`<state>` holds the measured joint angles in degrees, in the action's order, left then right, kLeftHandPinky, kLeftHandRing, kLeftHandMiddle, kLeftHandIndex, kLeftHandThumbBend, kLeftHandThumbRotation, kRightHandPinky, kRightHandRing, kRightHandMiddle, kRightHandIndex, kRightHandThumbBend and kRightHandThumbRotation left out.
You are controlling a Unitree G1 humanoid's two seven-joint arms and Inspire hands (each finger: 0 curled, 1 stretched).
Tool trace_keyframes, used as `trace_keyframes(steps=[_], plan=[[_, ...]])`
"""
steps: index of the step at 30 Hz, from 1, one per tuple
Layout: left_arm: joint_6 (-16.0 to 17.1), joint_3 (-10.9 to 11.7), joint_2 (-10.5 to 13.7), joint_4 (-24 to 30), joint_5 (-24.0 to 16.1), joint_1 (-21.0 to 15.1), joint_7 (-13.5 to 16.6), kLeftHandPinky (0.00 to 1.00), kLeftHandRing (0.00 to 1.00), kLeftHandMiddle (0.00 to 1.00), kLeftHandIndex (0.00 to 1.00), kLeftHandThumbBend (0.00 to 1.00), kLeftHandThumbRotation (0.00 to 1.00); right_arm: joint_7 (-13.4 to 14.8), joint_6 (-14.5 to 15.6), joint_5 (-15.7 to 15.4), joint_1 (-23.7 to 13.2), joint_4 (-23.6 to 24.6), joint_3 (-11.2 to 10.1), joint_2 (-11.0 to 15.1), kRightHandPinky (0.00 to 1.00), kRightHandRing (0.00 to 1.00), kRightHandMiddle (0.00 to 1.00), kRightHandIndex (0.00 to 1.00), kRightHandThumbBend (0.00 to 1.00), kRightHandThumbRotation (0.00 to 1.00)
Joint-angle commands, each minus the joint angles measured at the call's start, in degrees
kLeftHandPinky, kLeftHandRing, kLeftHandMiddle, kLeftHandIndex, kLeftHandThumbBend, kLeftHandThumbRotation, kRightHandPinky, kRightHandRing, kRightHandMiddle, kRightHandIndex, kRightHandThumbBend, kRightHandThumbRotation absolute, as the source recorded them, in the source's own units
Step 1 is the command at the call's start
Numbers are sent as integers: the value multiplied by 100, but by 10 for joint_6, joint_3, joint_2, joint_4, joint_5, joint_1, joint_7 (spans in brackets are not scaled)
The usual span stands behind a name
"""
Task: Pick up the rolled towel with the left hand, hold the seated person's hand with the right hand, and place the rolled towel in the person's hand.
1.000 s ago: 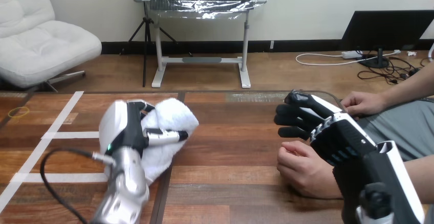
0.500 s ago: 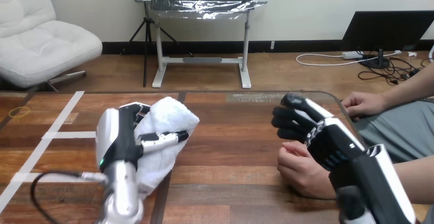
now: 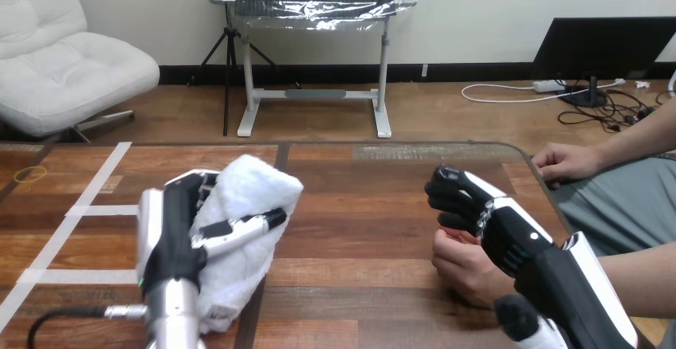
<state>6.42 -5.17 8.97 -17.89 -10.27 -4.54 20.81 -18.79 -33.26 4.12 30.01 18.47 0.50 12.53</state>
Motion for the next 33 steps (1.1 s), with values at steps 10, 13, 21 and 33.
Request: trace_keyframes(steps=[10, 13, 21, 33], plan=[[179, 69, -38, 306, 137, 17, -27, 25, 31, 37, 39, 60, 0, 16, 13, -37, -177, -54, -72, 71, 85, 89, 90, 88, 100, 84], [180, 69, -41, 311, 143, 19, -31, 24, 30, 36, 39, 58, 0, 15, 12, -42, -187, -61, -77, 82, 84, 89, 90, 89, 100, 82], [183, 70, -49, 323, 164, 19, -40, 23, 29, 34, 38, 57, 0, 18, 20, -64, -209, -73, -91, 109, 79, 87, 90, 89, 100, 79], [193, 72, -69, 325, 222, 10, -71, 21, 28, 34, 38, 55, 0, 18, 39, -91, -230, -82, -105, 142, 74, 85, 90, 88, 100, 69]])
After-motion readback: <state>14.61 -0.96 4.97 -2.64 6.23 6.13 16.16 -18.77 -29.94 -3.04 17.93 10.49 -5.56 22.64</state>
